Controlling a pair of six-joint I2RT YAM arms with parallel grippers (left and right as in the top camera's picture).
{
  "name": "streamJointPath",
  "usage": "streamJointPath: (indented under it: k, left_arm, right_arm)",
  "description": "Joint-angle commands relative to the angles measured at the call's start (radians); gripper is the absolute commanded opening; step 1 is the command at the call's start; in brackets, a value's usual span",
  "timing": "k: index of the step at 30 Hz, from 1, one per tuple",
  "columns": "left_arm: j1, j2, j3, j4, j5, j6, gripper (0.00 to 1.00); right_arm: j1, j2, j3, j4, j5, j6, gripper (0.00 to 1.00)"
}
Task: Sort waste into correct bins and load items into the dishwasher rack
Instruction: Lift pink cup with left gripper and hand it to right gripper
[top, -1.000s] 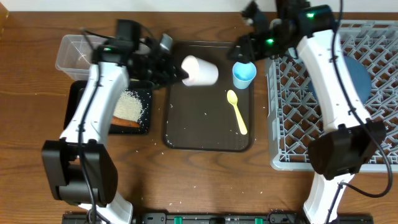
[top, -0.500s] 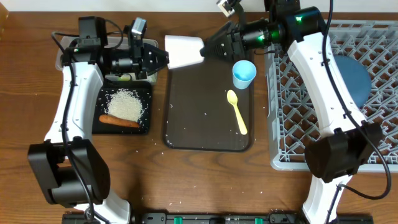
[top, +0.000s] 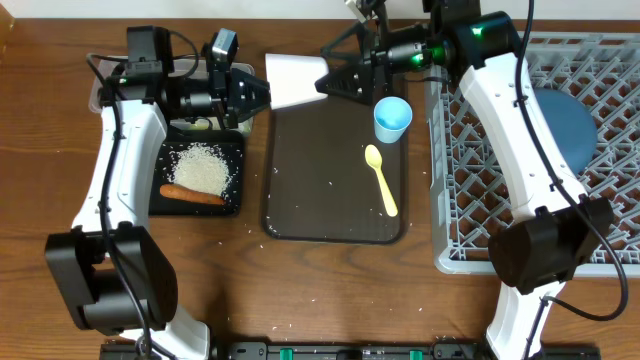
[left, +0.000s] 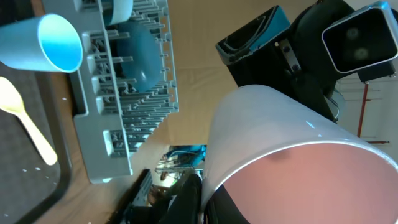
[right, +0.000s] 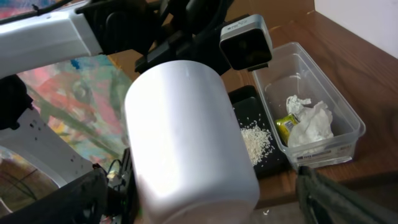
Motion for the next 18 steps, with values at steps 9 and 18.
streamJointPath:
  k: [9, 18]
  left_arm:
    - [-0.006, -0.103, 0.016, -0.002, 0.030, -0.024, 0.06]
    - [-0.006, -0.103, 0.016, -0.002, 0.030, -0.023, 0.06]
  right_arm:
    - [0.063, -0.019, 0.002, 0.015, -0.022, -0.030, 0.75]
    - [0.066, -0.019, 0.002, 0.074, -0.101, -0.029, 0.62]
